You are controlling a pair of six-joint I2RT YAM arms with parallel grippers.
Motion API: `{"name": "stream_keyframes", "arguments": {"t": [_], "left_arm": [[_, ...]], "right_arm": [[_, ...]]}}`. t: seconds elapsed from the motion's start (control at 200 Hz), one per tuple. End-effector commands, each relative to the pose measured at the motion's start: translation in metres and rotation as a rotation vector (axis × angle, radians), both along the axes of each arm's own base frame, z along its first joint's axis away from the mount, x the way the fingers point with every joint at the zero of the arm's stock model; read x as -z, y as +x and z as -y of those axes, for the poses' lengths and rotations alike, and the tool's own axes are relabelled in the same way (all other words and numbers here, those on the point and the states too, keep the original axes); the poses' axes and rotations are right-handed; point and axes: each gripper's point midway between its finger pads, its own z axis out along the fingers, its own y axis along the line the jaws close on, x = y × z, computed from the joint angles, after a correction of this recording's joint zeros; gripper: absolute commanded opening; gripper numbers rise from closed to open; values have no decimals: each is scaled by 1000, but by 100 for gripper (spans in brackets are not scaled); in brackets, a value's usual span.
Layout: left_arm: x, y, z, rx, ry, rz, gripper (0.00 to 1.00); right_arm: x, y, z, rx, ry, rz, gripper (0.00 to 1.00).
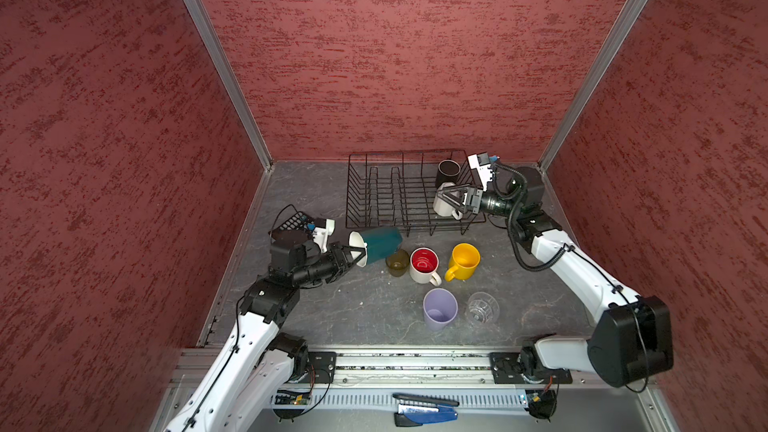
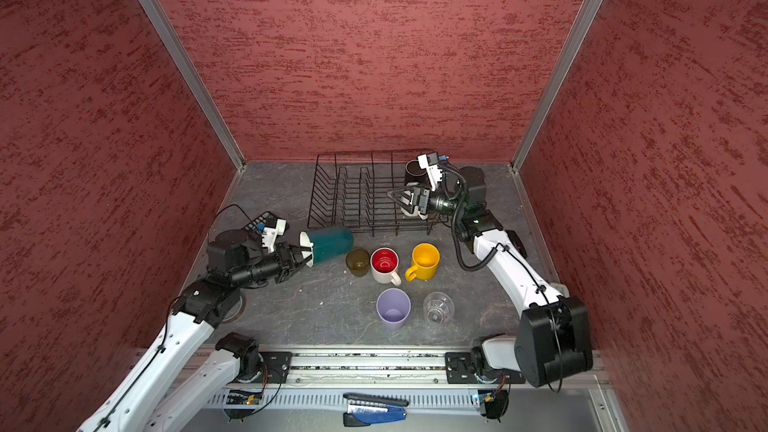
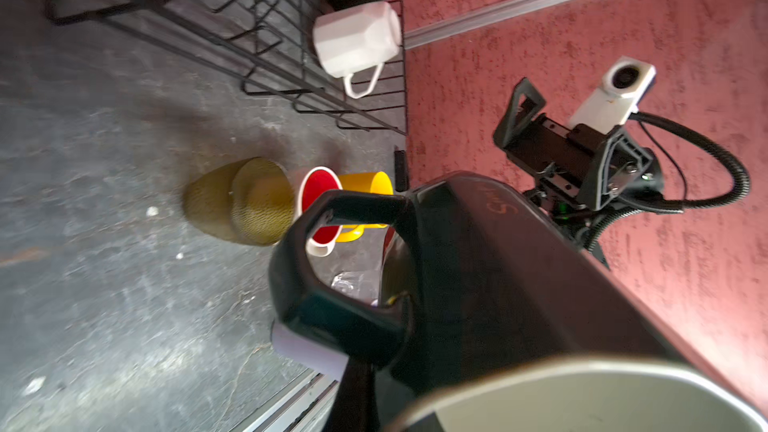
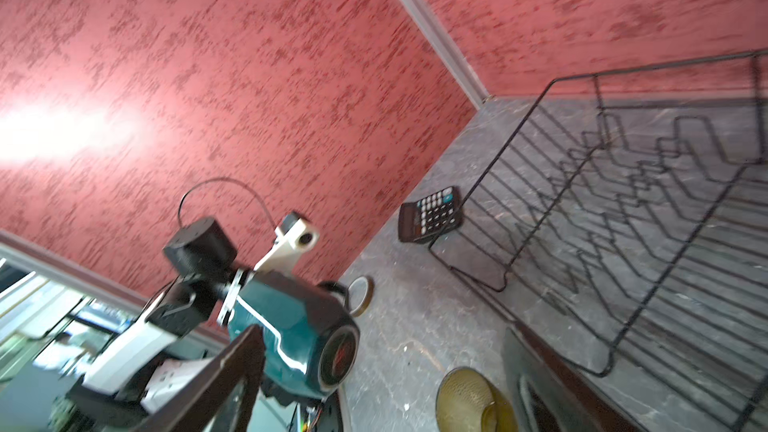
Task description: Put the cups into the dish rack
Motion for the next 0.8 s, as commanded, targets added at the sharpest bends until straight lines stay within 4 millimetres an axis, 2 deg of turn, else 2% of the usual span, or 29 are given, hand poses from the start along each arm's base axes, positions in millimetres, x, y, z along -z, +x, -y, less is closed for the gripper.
{"name": "stream_keyframes", "arguments": {"t": [0.0, 0.12, 0.391, 0.791], "left_arm": [[-82, -7, 20, 208, -149, 376, 0], [-87, 1, 29, 275, -173, 402, 0], [-74, 19, 38, 314, -177, 372, 0], [-74, 30, 44, 326, -193, 361, 0]], "right_arm": [[-9, -24, -20, -144, -19, 57, 91], [-6, -31, -30, -194, -11, 49, 91], [-10, -55, -55, -309, 37, 64, 93], [-6, -63, -75, -353, 57, 42, 94]]}}
